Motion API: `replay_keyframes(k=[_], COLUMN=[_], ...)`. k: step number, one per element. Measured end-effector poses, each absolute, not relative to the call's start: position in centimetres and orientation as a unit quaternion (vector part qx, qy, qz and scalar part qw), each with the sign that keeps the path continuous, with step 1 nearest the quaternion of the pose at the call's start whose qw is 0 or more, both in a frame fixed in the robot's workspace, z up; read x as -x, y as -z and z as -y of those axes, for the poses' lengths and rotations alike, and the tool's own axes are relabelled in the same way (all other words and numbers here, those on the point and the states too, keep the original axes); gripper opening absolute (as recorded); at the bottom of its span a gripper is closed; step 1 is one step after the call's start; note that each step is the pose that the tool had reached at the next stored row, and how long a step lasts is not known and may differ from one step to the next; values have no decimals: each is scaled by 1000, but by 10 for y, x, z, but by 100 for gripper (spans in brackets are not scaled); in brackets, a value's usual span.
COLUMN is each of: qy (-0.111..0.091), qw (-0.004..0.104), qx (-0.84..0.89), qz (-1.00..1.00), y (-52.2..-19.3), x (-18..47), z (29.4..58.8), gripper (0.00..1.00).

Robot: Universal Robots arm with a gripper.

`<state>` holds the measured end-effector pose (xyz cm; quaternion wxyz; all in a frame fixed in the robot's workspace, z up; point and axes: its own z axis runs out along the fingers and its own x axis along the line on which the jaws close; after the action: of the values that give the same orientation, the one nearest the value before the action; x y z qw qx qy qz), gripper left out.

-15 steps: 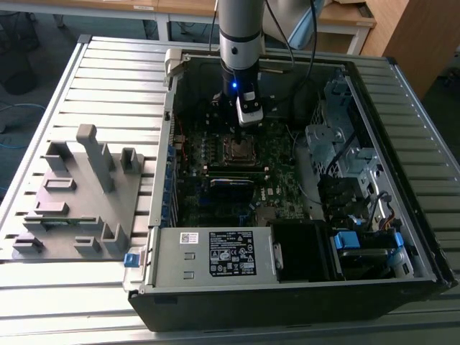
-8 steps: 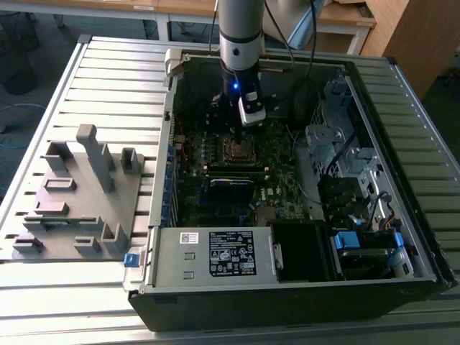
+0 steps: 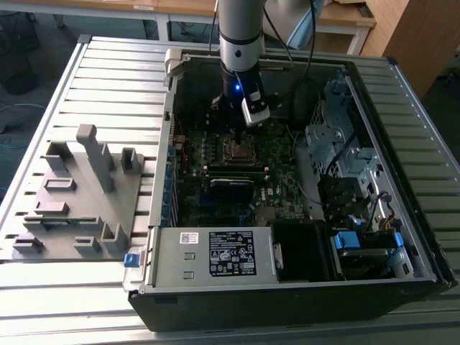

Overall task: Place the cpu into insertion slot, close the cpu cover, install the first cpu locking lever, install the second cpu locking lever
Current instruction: 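Install the first cpu locking lever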

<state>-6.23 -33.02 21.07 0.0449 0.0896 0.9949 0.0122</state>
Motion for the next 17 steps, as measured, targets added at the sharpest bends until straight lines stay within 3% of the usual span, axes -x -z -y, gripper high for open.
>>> replay_keyframes(k=[17], qy=[-6], qw=[45], qx=[-75], qz=[-996], y=[-210], x=[59], z=[331], gripper=[10])
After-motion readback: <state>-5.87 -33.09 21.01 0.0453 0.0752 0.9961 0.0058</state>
